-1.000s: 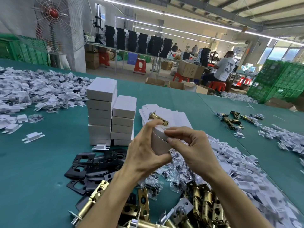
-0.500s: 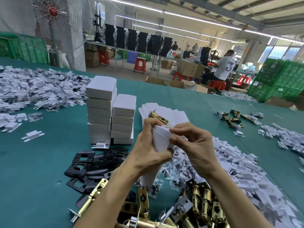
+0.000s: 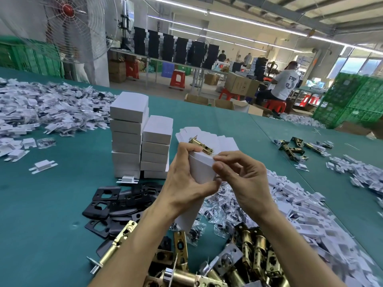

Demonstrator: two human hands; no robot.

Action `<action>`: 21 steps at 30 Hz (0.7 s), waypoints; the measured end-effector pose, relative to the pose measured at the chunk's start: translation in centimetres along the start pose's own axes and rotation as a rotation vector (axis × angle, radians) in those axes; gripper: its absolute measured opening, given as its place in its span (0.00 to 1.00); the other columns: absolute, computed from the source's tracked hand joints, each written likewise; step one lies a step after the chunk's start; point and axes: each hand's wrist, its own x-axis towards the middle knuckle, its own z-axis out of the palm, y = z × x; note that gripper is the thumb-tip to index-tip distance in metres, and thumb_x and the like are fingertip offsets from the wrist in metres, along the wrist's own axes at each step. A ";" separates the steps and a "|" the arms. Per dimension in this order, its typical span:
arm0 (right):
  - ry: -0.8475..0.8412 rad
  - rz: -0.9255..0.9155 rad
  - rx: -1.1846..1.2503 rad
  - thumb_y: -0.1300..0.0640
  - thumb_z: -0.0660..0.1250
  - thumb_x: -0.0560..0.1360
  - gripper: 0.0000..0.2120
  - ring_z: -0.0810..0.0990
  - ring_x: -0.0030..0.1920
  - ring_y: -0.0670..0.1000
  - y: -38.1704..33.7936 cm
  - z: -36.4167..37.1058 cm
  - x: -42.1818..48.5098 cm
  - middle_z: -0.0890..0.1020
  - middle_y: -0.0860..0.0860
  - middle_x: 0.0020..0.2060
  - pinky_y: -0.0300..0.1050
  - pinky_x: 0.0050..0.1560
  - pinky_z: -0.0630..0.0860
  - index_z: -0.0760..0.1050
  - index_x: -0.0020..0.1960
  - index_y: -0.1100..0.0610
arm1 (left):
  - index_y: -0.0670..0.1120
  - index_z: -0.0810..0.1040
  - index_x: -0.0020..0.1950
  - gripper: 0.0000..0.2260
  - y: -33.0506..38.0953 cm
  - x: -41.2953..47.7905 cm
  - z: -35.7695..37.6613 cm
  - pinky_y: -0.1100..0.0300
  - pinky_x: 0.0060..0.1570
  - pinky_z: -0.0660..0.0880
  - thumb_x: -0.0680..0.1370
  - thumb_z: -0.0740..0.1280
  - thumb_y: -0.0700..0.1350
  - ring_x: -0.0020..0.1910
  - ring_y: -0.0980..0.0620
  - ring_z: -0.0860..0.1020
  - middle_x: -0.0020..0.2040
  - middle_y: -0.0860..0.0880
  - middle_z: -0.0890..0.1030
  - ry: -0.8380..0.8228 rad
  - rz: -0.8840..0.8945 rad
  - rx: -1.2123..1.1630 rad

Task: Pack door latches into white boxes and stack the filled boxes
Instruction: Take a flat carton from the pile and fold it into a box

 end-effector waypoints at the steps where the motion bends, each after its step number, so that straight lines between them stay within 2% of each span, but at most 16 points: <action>1: 0.012 0.024 0.030 0.55 0.74 0.69 0.06 0.83 0.47 0.48 0.0 0.0 0.0 0.85 0.47 0.44 0.41 0.46 0.79 0.84 0.44 0.47 | 0.63 0.62 0.55 0.28 0.1 0.0 -0.1 0.54 0.36 0.82 0.65 0.77 0.60 0.45 0.50 0.81 0.52 0.51 0.75 -0.012 -0.006 -0.017; 5: 0.056 0.135 0.158 0.55 0.76 0.66 0.03 0.84 0.42 0.46 -0.4 0.1 0.1 0.85 0.47 0.40 0.40 0.40 0.80 0.84 0.40 0.50 | 0.61 0.65 0.58 0.29 0.2 0.2 -0.6 0.56 0.43 0.82 0.65 0.78 0.62 0.49 0.54 0.81 0.53 0.60 0.75 -0.096 -0.026 -0.066; 9: 0.037 0.116 0.048 0.55 0.75 0.66 0.03 0.85 0.45 0.48 -0.8 0.1 0.3 0.85 0.48 0.43 0.42 0.43 0.80 0.84 0.40 0.51 | 0.62 0.68 0.58 0.27 0.2 0.2 -0.6 0.65 0.41 0.79 0.66 0.76 0.65 0.48 0.59 0.80 0.53 0.59 0.78 -0.086 -0.047 -0.052; 12: 0.051 0.057 -0.137 0.52 0.74 0.68 0.05 0.85 0.46 0.52 -0.6 0.0 0.0 0.86 0.47 0.46 0.50 0.46 0.82 0.82 0.43 0.51 | 0.64 0.70 0.57 0.25 0.0 0.1 -0.4 0.64 0.42 0.80 0.66 0.76 0.65 0.51 0.59 0.80 0.56 0.59 0.78 -0.062 -0.045 -0.031; 14: 0.023 0.021 -0.189 0.53 0.72 0.71 0.05 0.85 0.48 0.52 -0.5 -0.1 -0.1 0.86 0.45 0.48 0.50 0.49 0.83 0.82 0.46 0.49 | 0.63 0.71 0.56 0.23 0.0 0.0 -0.4 0.64 0.42 0.80 0.66 0.76 0.63 0.52 0.59 0.80 0.57 0.61 0.79 -0.050 -0.050 -0.068; 18: -0.066 0.043 -0.150 0.59 0.69 0.74 0.07 0.86 0.48 0.51 -0.9 -0.5 0.0 0.86 0.45 0.51 0.47 0.47 0.83 0.82 0.50 0.49 | 0.57 0.73 0.58 0.24 0.0 0.1 -0.6 0.63 0.45 0.80 0.68 0.78 0.60 0.54 0.57 0.80 0.58 0.60 0.79 -0.058 -0.031 -0.129; 21: -0.090 0.064 -0.122 0.56 0.71 0.71 0.07 0.85 0.46 0.60 -1.3 -1.1 0.3 0.86 0.50 0.49 0.54 0.45 0.84 0.83 0.48 0.52 | 0.54 0.74 0.60 0.25 -0.2 0.2 -0.9 0.56 0.48 0.82 0.68 0.77 0.57 0.55 0.53 0.80 0.59 0.57 0.80 -0.107 -0.033 -0.120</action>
